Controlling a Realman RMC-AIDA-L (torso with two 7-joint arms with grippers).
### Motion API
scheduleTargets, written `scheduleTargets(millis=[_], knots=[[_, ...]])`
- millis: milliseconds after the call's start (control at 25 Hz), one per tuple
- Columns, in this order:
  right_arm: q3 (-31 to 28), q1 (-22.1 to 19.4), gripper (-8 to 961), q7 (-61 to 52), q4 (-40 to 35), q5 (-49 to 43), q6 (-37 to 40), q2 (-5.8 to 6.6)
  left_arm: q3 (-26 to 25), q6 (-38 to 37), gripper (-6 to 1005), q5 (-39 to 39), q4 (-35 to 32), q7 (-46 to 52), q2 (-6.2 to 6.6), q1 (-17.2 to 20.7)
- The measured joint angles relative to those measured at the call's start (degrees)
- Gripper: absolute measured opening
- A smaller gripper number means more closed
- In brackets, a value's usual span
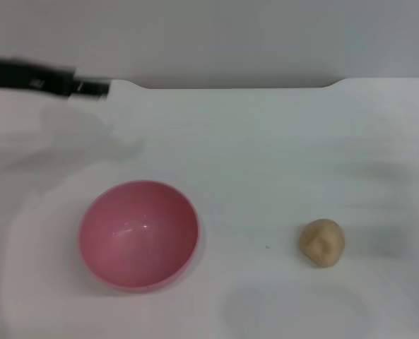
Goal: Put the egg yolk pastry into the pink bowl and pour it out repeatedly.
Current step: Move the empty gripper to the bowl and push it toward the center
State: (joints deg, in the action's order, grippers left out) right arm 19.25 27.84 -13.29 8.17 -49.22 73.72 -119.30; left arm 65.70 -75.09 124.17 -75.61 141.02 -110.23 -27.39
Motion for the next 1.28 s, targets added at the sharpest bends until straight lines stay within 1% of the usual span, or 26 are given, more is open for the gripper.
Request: scheduleTargets(millis=[40, 80, 120, 160, 200, 240, 280, 360, 400, 440, 480, 560, 600, 800, 1040, 1280], knots=[[0.0, 0.06, 453, 0.0, -0.21, 0.0, 0.0, 0.05, -0.41, -3.44, 757, 3.96, -2.67, 3.71, -0.16, -0.49], [0.0, 0.06, 453, 0.0, -0.21, 0.0, 0.0, 0.05, -1.55, -8.97, 757, 8.39, -5.84, 7.02, -0.84, -1.04], [0.0, 0.08, 453, 0.01, -0.4, 0.0, 0.0, 0.08, -2.16, -10.94, 757, 9.68, -7.13, 7.87, -1.22, -1.25], [0.0, 0.09, 453, 0.01, -0.62, 0.0, 0.0, 0.1, -3.48, -15.39, 756, 11.89, -9.63, 8.67, -2.33, -1.49], [0.0, 0.1, 453, 0.01, -0.91, 0.0, -0.05, 0.11, -4.62, -18.26, 756, 13.31, -11.35, 8.75, -3.27, -1.6], [0.0, 0.1, 453, 0.01, -1.29, 0.0, -0.22, 0.11, -5.75, -21.62, 756, 15.16, -13.56, 8.85, -4.66, -1.68], [0.0, 0.14, 453, 0.01, -1.67, 0.0, -0.48, 0.12, -6.39, -23.84, 755, 16.77, -15.07, 8.95, -5.66, -1.71], [0.0, 0.31, 453, 0.01, -2.6, 0.0, -1.4, 0.12, -6.39, -26.39, 755, 20.64, -16.9, 9.05, -7.02, -1.73], [0.0, 0.43, 453, 0.01, -3.05, 0.0, -1.88, 0.12, -5.69, -27.51, 755, 22.36, -17.15, 9.43, -7.38, -1.73], [0.0, 0.68, 453, 0.01, -4.04, 0.0, -3.41, 0.16, -3.32, -28.91, 755, 23.88, -16.79, 11.15, -7.44, -1.77], [0.0, 0.68, 453, 0.01, -4.04, 0.0, -3.41, 0.16, -3.32, -28.91, 755, 23.88, -16.79, 11.15, -7.44, -1.77], [0.0, 0.99, 454, 0.01, -5.27, 0.0, -5.12, 0.2, -0.41, -29.16, 755, 24.19, -16.32, 13.3, -7.57, -1.81], [0.0, 0.99, 454, 0.01, -5.27, 0.0, -5.12, 0.2, -0.41, -29.16, 755, 24.19, -16.32, 13.3, -7.57, -1.81], [0.0, 1.34, 454, 0.01, -6.03, 0.0, -5.58, 0.3, 3.41, -28.13, 756, 24.34, -13.06, 15.59, -7.66, -2.11], [0.0, 1.55, 454, 0.02, -6.19, 0.0, -5.74, 0.3, 5.39, -24.47, 756, 24.59, -9.04, 16.17, -7.7, -2.67], [0.0, 1.6, 454, 0.02, -6.22, -0.23, -5.78, 0.3, 6.56, -20.84, 757, 24.66, -1.93, 16.23, -7.71, -4.65]])
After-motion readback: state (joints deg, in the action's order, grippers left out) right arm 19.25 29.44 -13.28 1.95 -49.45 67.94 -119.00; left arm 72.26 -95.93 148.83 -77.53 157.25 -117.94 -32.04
